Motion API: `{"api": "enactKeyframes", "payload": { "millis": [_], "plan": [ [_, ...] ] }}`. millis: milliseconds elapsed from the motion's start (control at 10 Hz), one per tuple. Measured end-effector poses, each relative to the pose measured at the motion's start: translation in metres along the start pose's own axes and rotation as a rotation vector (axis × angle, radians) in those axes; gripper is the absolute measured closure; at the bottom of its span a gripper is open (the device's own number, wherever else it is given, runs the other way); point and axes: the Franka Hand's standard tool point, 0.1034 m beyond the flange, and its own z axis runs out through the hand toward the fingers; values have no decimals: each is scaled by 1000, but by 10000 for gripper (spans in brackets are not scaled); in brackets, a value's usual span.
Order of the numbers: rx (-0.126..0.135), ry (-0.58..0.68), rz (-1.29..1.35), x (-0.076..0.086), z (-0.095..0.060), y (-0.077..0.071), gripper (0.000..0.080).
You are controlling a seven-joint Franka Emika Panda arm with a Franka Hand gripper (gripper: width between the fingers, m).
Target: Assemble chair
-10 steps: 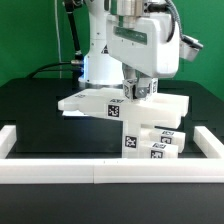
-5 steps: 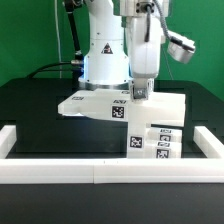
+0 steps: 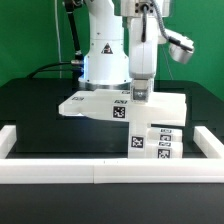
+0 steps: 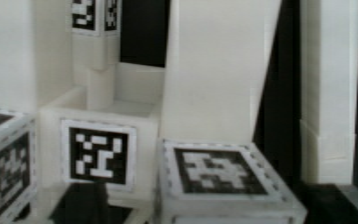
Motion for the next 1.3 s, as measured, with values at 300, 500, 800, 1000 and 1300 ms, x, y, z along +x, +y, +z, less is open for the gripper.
{"api": "enactKeyframes", "payload": {
  "millis": [300,500,800,1000,1300],
  "plan": [
    [-8,-1,-269,0,0,1,163],
    [-8,-2,-425,1,0,1,152],
    [-8,-2,-677,1,0,1,151],
    [-8,-3,-817,1,0,1,151],
    [-7,-4,-1094,2,0,1,151]
  ]
}}
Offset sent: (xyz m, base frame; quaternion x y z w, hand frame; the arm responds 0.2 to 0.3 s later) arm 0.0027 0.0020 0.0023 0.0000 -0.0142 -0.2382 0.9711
